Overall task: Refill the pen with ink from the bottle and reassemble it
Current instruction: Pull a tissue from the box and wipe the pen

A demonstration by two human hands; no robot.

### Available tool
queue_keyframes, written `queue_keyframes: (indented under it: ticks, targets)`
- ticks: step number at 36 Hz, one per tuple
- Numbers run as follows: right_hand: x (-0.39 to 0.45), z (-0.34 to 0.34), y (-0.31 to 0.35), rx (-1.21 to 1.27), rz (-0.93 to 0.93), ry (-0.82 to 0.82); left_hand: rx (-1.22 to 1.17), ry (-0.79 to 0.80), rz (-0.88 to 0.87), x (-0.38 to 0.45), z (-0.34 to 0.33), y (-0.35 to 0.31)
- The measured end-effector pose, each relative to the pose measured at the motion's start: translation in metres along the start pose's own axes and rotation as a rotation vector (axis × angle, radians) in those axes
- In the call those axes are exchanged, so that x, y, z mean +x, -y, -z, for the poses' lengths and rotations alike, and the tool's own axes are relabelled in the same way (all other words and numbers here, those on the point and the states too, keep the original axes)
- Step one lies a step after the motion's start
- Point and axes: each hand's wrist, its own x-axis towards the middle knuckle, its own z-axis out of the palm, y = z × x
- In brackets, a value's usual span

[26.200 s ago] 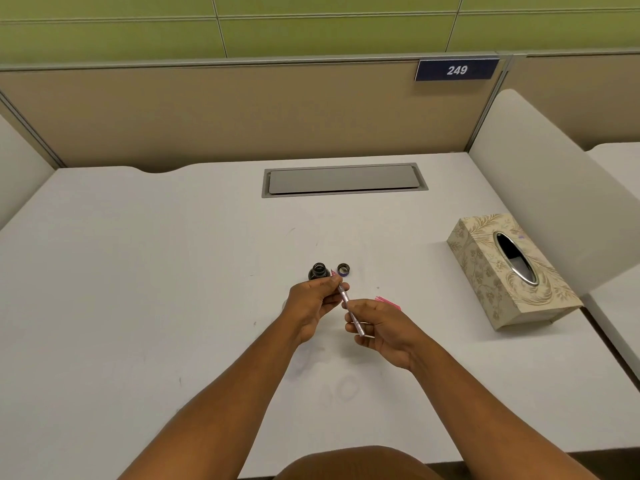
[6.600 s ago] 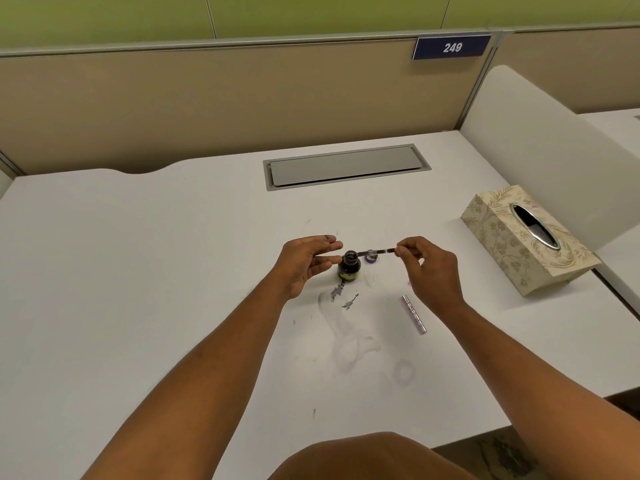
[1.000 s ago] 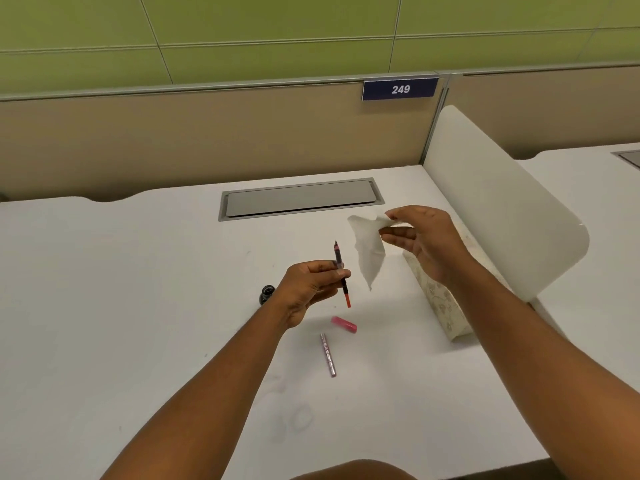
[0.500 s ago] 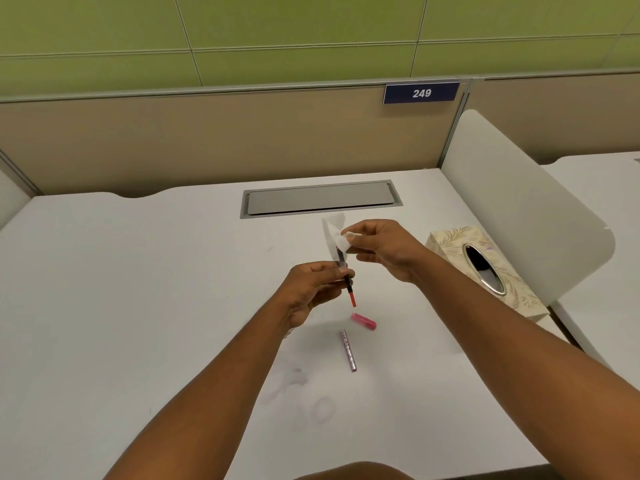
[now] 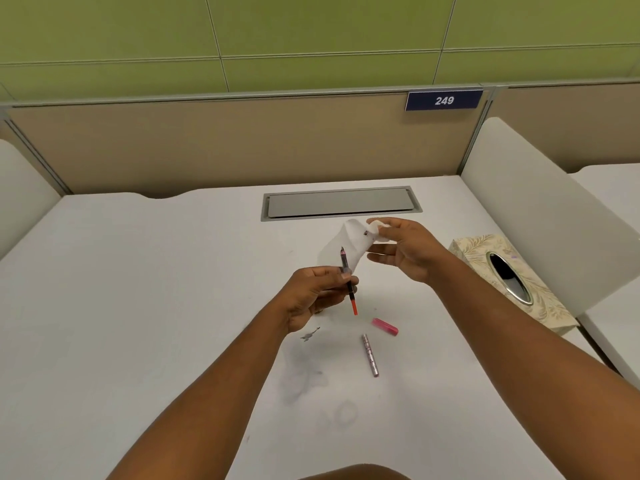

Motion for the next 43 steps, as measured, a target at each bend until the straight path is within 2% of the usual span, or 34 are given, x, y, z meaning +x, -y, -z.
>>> queue_keyframes:
  ticks: [8,14,21,30,43]
  targets:
    - [-0.004,0.0,0.0,0.421,-0.072,-0.009,-0.009,-0.005,-0.023,-0.003,0.007,-0.007]
    - [-0.006,-0.015,-0.011,0.534,-0.136,-0.001,0.005,-0.005,-0.024,-0.002,0.007,-0.009]
    - [-0.007,-0.026,-0.026,0.185,-0.198,0.059,0.023,-0.028,-0.03,-0.003,0.006,-0.007]
    - [-0.009,-0.03,-0.024,0.021,-0.156,0.234,0.06,-0.027,-0.027,-0.005,0.012,-0.005]
    - [-0.012,-0.039,-0.024,-0.16,-0.048,0.219,0.109,-0.015,0.009,-0.007,0.014,-0.004]
